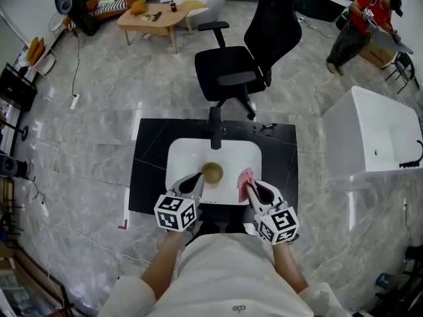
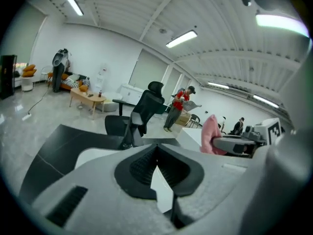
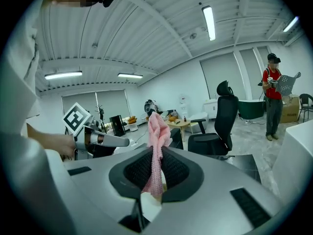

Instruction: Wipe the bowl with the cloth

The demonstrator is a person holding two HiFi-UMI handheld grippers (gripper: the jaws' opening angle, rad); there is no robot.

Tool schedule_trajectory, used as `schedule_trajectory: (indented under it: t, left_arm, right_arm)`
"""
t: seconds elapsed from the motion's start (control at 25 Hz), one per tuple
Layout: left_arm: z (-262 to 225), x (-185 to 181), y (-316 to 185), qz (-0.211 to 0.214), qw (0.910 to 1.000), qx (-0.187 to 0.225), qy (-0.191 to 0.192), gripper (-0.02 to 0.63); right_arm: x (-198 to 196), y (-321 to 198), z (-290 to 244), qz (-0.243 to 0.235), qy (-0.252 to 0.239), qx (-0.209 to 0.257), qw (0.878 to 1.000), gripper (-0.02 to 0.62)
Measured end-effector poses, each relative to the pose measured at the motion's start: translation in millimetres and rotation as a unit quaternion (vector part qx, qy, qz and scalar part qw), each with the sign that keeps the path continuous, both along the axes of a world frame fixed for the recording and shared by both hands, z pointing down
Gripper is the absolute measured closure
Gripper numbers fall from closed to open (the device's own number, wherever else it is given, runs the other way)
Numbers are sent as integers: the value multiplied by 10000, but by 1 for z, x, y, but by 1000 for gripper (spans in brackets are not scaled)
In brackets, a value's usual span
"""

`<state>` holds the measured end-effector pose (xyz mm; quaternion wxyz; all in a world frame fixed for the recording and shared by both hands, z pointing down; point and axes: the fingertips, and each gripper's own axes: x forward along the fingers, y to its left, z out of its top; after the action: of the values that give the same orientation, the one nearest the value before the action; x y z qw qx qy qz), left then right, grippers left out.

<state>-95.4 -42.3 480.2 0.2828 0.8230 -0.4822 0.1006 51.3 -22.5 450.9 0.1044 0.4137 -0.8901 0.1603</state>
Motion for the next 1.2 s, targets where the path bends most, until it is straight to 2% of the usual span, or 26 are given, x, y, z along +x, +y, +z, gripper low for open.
schedule_trajectory:
  t: [0.16,0.32,0.76,1.2]
  left_arm:
    - [-36,12,14,372,9962,777,-150,595]
    - [-64,17,22,427,9897,1328,-329,595]
    - [-75,29,4,508,9868,1515,-265,595]
    - [-104,41,-15,583,9808,1847,-217,595]
  right_arm:
    - [0,5,-8,-22,-34,77,10000,561]
    - [2,7,-24,-79,-71,241,9997,563]
    - [-4,-7,-44,-110,-161,468,9987,561]
    - [-13,-25,-81,-158,-212,949,9951,563]
